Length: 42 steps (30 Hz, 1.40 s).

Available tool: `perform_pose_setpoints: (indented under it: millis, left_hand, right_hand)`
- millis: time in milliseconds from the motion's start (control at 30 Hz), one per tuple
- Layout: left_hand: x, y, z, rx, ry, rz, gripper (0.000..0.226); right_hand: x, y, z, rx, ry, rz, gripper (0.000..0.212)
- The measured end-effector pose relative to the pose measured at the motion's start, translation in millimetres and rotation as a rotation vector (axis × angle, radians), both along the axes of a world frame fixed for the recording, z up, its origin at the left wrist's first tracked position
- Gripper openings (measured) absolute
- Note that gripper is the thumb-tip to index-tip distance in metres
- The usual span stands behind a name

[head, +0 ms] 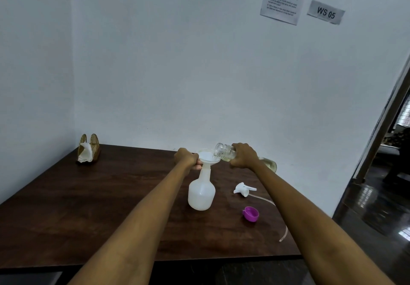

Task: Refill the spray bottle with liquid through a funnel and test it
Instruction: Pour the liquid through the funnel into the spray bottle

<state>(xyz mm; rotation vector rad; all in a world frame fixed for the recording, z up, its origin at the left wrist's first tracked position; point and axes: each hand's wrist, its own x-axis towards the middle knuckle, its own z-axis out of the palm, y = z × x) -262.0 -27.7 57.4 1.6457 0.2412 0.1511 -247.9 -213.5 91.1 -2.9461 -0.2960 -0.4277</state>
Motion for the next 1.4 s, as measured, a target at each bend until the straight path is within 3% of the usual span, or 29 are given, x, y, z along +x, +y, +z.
perform_pose_setpoints:
  millis: [467,633,967,1100,1400]
  left_hand:
    - [1.0,-0.9,0.6,0.000,0.015,0.009,0.021]
    - [0.3,-0.6,1.0,0.003,0.014,0.002,0.012]
    - [-2.3,-1.1,1.2,-0.002,0.001,-0.004,0.012]
    - [-1.6,-1.1,0.5,-0.014,0.004,0.002,0.022]
    - [-1.9,-3.0,1.9,-0.012,-0.002,0.003,0.021]
  right_hand:
    - [-0.2,-1.4,-0.5,0.003,0.003,-0.024,0.043]
    - [0.8,-1.6,-1.2,-0.013,-0.003,-0.028,0.024]
    - [-0.5,-1.9,-2.2,0.000,-0.008,-0.016,0.041]
    - [-2.1,-1.4,-2.4,0.004,0.006,-0.017,0.041]
    - [-0.6,-2.9,-1.6,0.016,-0.016,-0.016,0.031]
